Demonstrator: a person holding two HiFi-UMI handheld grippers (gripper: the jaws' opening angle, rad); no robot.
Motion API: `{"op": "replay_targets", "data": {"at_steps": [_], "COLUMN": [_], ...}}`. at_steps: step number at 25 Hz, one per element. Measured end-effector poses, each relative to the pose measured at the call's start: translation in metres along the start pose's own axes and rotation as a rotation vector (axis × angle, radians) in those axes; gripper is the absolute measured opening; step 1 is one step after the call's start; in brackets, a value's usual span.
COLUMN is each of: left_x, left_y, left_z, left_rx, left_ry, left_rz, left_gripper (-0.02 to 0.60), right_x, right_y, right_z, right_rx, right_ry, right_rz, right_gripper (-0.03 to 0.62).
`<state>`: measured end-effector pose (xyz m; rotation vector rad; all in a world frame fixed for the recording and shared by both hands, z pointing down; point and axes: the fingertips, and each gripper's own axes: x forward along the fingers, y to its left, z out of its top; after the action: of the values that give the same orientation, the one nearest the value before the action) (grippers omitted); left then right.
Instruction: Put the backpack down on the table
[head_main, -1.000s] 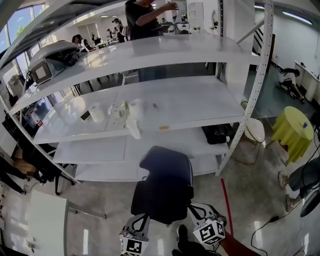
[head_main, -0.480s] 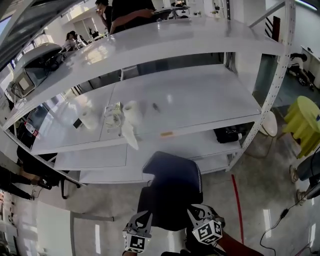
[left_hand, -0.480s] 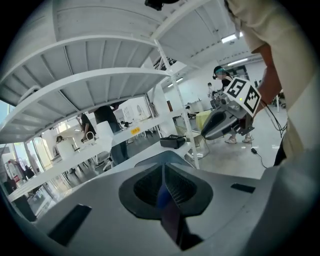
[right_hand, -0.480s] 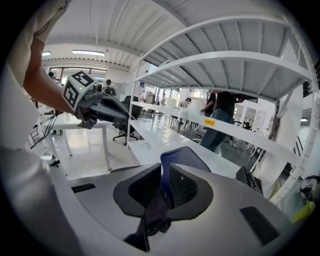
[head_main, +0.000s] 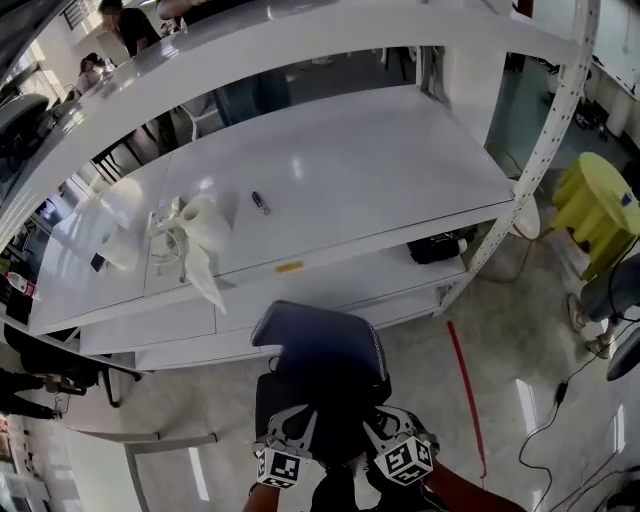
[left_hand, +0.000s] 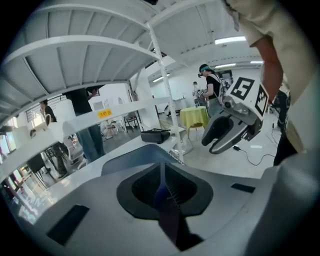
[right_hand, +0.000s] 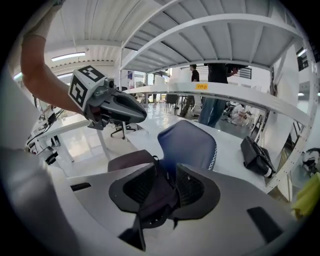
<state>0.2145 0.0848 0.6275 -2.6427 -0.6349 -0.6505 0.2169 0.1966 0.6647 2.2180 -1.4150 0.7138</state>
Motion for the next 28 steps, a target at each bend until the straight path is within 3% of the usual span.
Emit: {"op": "replay_targets", "data": {"at_steps": [6, 8, 15, 19, 23, 28], "left_x": [0.071, 0.09, 0.108, 0.106, 0.115, 0.13], "left_y": [-0.016, -0.015, 0.017, 0.037, 0.032, 0.015], "left_z": [-0.038, -0.053, -0.124, -0.17, -0.198, -0.201], "left_rx": [-0.035, -0.058, -0.165, -0.207, -0.214, -0.22], "left_ry": [0.058, 0.078, 0.155, 0.198, 0.217, 0.192], "left_rz": [-0.146, -0.171, -0.121, -0.096, -0.131, -0.189], "left_gripper": [0.032, 0.087, 0.132, 0.138, 0.143, 0.143], "right_x": [0.048, 0.069, 0.131, 0.167, 0.194, 0.214], "right_y": [-0.009, -0.015, -0.013, -0.016, -0.015, -0.013], "right_z": [-0.031, -0.039, -0.094, -0.126, -0.153, -0.179], "right_rx": [0.133, 0.171, 0.345, 0.398, 0.443, 0.574], "right_ry": [0.056, 0.063, 0.145, 0.199, 0.263, 0.288], "right_rz": [0.025, 0.032, 0.059, 0.03, -0.001, -0.05], "right_gripper": [0.154, 0.172, 0.214, 0.246, 0.255, 0.255]}}
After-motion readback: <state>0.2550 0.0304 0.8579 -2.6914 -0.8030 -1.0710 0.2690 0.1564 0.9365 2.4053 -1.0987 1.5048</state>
